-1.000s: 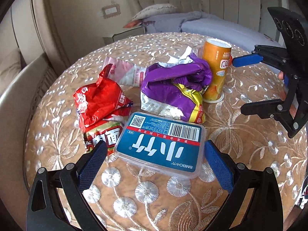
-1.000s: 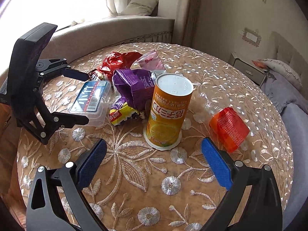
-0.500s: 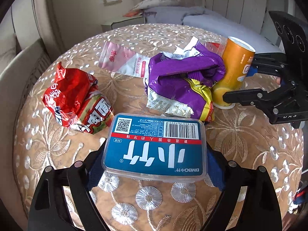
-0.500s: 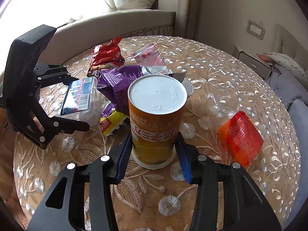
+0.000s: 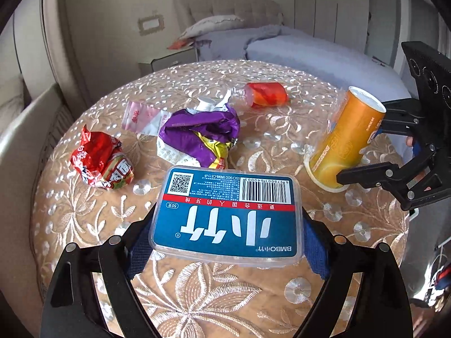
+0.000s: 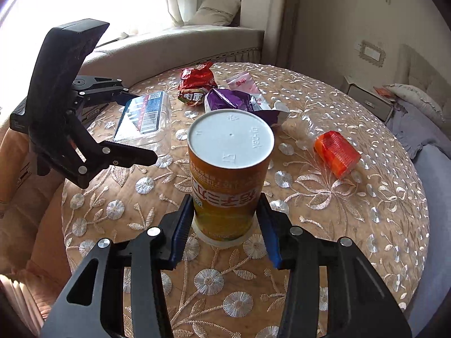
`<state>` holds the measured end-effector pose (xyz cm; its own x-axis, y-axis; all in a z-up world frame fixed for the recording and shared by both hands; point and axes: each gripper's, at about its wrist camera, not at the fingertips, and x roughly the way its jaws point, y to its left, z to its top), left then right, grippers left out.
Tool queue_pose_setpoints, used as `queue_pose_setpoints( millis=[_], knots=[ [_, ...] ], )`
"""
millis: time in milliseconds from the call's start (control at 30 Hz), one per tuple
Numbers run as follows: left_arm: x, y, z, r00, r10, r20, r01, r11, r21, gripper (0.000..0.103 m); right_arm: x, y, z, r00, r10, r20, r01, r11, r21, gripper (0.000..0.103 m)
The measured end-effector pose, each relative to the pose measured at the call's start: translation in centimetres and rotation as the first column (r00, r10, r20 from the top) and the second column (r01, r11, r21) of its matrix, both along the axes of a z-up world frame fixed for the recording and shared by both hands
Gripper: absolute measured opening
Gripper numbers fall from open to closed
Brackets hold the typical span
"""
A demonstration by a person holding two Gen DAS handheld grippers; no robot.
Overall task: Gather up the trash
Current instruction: 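Grasp the blue-lidded plastic box with the left tool while the right tool grasps the orange can, then carry the box and can over the white bin and open both tools to drop them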
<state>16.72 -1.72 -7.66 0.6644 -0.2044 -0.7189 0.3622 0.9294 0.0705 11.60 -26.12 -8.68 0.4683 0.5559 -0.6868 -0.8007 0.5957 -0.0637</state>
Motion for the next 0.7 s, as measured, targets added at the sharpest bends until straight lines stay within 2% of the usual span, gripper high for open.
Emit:
queue_pose_setpoints(
  millis=[133, 367, 700],
  knots=[
    [-1.6, -3.1, 0.4, 0.997, -0.069, 0.036, 0.067, 0.997, 0.049, 0.086, -2.2, -2.8, -0.1, 0.999, -0.036, 0.006, 0.036, 0.999, 0.012, 0.047],
    [-3.6, -9.2, 0.6, 0.982, -0.176, 0.074, 0.171, 0.983, 0.070, 0.086, -4.9, -8.5, -0.8, 0.987, -0.163, 0.015, 0.162, 0.986, 0.029, 0.047],
    [-5.1, -19.5, -0.6, 0.928, -0.362, 0.091, 0.352, 0.929, 0.111, 0.086, -9.2, -17.0, -2.0, 0.942, -0.335, 0.009, 0.334, 0.942, 0.028, 0.047]
  ],
)
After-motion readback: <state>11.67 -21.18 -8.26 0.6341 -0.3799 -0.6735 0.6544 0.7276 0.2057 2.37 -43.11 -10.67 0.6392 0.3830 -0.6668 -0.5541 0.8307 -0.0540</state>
